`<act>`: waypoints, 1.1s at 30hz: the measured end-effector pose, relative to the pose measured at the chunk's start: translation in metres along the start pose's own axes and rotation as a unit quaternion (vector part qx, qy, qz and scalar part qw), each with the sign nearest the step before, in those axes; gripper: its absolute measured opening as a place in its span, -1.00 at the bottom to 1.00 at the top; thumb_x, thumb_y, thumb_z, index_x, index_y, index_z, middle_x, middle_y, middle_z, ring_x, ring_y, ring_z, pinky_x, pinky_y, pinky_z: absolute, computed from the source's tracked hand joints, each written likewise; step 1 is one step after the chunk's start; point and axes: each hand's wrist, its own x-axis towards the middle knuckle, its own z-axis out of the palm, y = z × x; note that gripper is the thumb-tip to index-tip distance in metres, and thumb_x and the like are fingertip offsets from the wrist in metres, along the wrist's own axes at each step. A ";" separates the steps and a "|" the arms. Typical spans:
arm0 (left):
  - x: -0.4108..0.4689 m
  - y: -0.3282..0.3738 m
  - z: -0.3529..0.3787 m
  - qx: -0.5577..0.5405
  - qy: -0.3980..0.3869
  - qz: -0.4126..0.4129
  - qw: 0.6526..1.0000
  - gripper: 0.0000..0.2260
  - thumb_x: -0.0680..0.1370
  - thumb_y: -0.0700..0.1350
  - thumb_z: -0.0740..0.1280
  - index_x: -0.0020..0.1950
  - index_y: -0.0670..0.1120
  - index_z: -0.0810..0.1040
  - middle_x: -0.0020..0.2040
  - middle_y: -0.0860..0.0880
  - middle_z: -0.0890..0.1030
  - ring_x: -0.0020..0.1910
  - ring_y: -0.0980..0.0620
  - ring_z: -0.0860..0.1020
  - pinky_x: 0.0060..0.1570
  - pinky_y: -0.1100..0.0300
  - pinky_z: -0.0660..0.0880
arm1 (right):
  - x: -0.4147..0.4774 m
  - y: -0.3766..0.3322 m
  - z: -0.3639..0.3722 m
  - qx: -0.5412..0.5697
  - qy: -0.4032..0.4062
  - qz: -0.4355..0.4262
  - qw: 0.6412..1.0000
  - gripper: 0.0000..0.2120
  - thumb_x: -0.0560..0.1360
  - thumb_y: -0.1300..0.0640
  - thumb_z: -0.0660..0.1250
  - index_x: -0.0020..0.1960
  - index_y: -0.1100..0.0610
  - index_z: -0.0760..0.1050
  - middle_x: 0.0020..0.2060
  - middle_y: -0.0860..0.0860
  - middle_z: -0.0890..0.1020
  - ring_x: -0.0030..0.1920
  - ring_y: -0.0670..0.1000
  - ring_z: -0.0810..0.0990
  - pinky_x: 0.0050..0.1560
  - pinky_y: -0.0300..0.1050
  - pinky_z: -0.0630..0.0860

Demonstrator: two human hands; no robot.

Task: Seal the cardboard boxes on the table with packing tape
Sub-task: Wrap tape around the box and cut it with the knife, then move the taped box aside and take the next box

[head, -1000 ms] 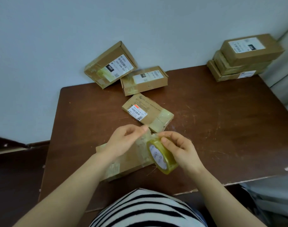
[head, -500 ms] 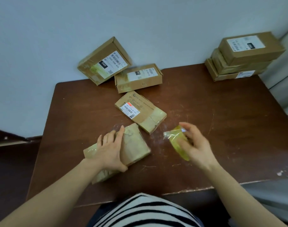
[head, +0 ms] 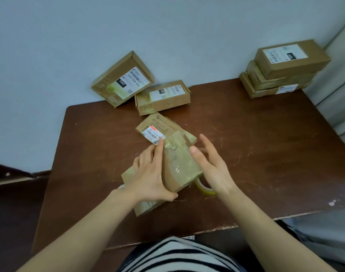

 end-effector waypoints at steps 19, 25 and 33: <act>0.000 -0.031 -0.017 -0.627 0.047 -0.206 0.750 -0.46 0.27 0.23 0.46 0.15 0.03 0.49 -0.14 0.10 0.70 -0.18 0.06 0.69 -0.37 0.22 0.58 | -0.004 -0.015 -0.023 0.059 0.089 0.081 0.991 -0.39 0.54 -0.11 0.26 0.45 -0.41 0.01 0.11 -0.42 0.53 0.06 -0.23 0.60 0.05 -0.21 0.52; 0.012 0.000 -0.023 -0.593 0.026 -0.223 0.773 -0.45 0.50 0.38 0.12 0.28 0.04 0.47 0.10 0.03 0.64 0.05 0.03 0.62 0.05 0.05 0.56 | 0.005 -0.021 -0.031 -0.111 0.167 0.060 0.978 -0.60 0.63 -0.15 0.00 0.41 -0.07 0.28 0.12 -0.08 0.47 0.13 0.00 0.44 0.04 -0.14 0.28; 0.050 0.051 -0.032 -0.568 0.078 -0.228 0.787 -0.45 0.53 0.35 0.09 0.26 -0.01 0.50 0.22 -0.01 0.56 0.17 -0.01 0.54 0.25 -0.01 0.45 | 0.031 -0.010 -0.086 -0.060 0.133 0.092 0.985 -0.49 0.59 -0.24 -0.01 0.46 -0.06 0.25 0.28 -0.08 0.45 0.18 -0.01 0.46 0.13 -0.08 0.37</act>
